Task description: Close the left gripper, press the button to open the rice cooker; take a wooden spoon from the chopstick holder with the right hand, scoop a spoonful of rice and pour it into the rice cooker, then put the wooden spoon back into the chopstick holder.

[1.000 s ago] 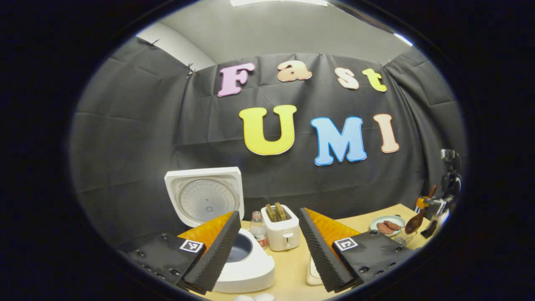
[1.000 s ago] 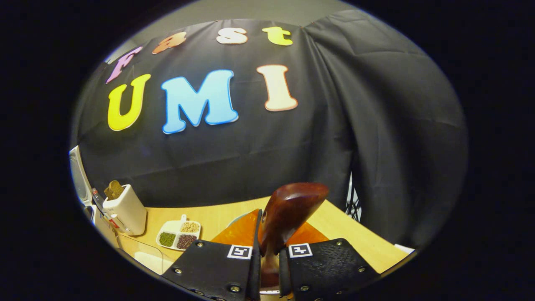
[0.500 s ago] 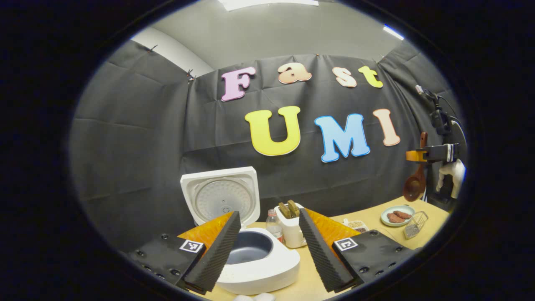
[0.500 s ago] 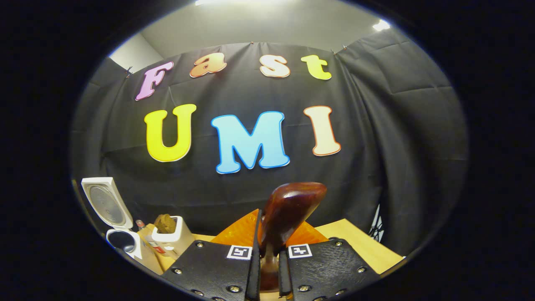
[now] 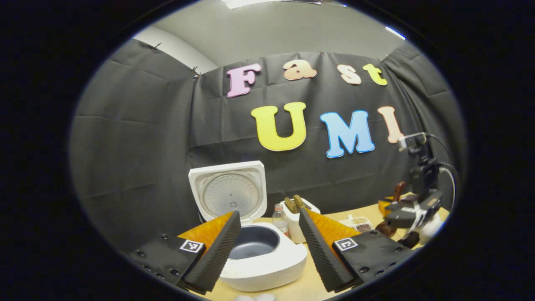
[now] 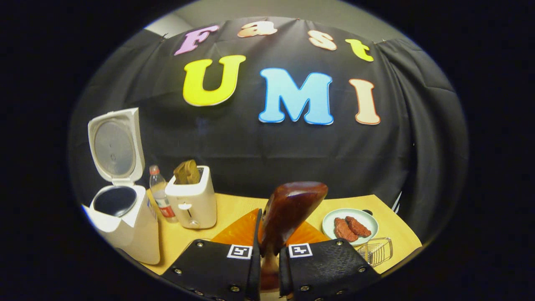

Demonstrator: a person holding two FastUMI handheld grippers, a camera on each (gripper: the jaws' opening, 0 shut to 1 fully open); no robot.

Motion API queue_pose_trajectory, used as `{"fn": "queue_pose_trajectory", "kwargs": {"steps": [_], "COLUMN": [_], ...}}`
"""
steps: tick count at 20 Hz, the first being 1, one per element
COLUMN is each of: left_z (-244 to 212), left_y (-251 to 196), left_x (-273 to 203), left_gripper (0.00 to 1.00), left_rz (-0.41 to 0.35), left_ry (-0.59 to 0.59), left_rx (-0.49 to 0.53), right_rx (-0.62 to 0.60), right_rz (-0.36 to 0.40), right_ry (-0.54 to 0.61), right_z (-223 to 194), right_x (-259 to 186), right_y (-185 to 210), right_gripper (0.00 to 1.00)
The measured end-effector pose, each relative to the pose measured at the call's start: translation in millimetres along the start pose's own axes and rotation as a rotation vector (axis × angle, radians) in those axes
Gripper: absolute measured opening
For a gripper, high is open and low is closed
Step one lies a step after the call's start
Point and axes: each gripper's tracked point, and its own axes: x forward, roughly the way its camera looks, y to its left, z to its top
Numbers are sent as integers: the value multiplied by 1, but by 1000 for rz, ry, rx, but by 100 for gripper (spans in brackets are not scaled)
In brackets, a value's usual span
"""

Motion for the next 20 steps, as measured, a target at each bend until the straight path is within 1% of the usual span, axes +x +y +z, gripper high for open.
{"fn": "queue_pose_trajectory", "kwargs": {"steps": [3,4,5,6,8,9,10,13,14,15,17,20], "left_z": [-2,-3,-4,-7,-12,-13,-14,-16,-16,-16,-18,-22], "left_y": [3,5,6,6,7,8,10,16,17,19,20,23], "left_x": [0,-1,-1,-2,-4,-3,-4,-2,-3,-3,-2,-3], "left_gripper": [99,98,99,99,99,99,96,99,98,99,99,99], "left_rz": [6,10,11,12,11,15,16,27,29,33,35,39], "left_ry": [2,2,5,7,18,25,30,38,35,35,41,50], "left_rx": [9,17,24,30,34,31,24,17,16,18,19,18], "right_rx": [-120,-155,-196,-219,-258,-242,-214,-161,-128,-91,-23,122], "right_rz": [-19,-25,-34,-32,-20,-3,13,36,49,56,70,101], "right_ry": [31,44,66,74,57,71,89,114,127,133,151,178], "right_z": [-34,-44,-54,-61,-63,-66,-72,-75,-77,-77,-78,-80], "right_x": [8,11,12,15,17,17,18,16,17,17,16,13], "right_y": [6,7,7,8,15,21,26,37,42,45,52,62], "right_gripper": [17,17,17,17,18,18,18,18,18,18,18,18]}}
